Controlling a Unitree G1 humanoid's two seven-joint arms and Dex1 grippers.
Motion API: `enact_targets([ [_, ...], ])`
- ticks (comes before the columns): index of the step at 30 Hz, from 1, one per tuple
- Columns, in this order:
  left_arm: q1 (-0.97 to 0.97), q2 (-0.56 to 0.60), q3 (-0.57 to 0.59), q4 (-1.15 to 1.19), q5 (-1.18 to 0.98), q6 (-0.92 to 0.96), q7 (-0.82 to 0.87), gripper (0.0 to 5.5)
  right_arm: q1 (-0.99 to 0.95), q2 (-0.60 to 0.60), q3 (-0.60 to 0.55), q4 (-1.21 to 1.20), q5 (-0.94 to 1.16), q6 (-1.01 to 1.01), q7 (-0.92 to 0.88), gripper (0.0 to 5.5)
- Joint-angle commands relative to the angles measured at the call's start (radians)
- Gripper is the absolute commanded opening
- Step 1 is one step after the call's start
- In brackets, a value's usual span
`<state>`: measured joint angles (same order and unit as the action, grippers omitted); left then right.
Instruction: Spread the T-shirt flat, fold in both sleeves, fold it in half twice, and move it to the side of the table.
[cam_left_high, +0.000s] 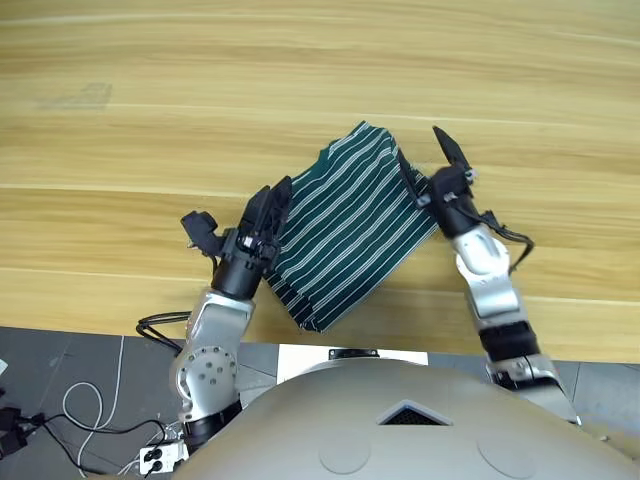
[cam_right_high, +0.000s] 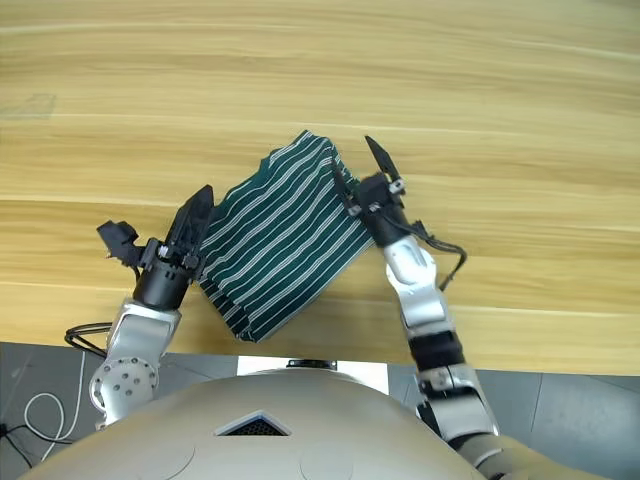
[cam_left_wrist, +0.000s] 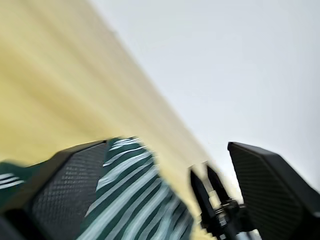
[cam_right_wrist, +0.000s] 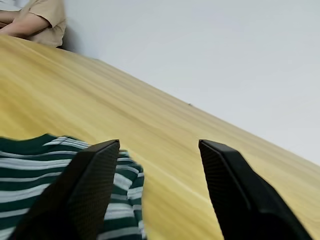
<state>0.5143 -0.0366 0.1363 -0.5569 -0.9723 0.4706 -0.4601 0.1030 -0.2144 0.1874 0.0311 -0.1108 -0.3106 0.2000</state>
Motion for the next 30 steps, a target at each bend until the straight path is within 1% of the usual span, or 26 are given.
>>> enact_targets([
  [1,-0.109,0.044,0.045,0.094,0.093,-0.084,0.022,4.42,0.203,-0.17,-0.179,-0.253,0.193,0.113,0.141,2.92],
  [3,-0.202,0.059,0.094,0.2,0.143,-0.131,0.074,4.42,0.306,-0.279,-0.22,-0.236,0.165,0.079,0.224,2.92],
  [5,-0.286,0.065,0.13,0.292,0.19,-0.175,0.127,4.42,0.377,-0.364,-0.233,-0.165,0.116,0.035,0.283,2.92],
  [7,-0.334,0.061,0.138,0.339,0.256,-0.227,0.168,4.42,0.386,-0.403,-0.233,-0.102,0.085,0.027,0.305,2.92],
  [9,-0.361,0.057,0.143,0.354,0.283,-0.258,0.187,4.42,0.371,-0.413,-0.228,-0.069,0.07,0.03,0.313,2.92],
  [12,-0.403,0.068,0.153,0.362,0.304,-0.281,0.206,4.42,0.341,-0.395,-0.188,-0.06,0.044,0.063,0.313,2.92],
  [16,-0.45,0.097,0.164,0.371,0.325,-0.278,0.218,4.42,0.22,-0.32,-0.116,-0.029,-0.004,0.138,0.268,2.92],
  [18,-0.464,0.109,0.147,0.395,0.364,-0.277,0.226,4.42,0.142,-0.27,-0.076,-0.004,-0.037,0.174,0.232,2.92],
  [21,-0.48,0.123,0.118,0.462,0.435,-0.265,0.243,4.42,0.09,-0.228,-0.018,-0.016,-0.054,0.201,0.238,2.92],
  [27,-0.467,0.139,0.074,0.587,0.537,-0.274,0.233,4.42,-0.016,-0.197,0.009,0.095,-0.074,0.192,0.213,2.92],
  [30,-0.448,0.125,0.082,0.612,0.542,-0.281,0.236,4.42,-0.116,-0.144,0.026,0.193,-0.073,0.173,0.186,2.92],
])
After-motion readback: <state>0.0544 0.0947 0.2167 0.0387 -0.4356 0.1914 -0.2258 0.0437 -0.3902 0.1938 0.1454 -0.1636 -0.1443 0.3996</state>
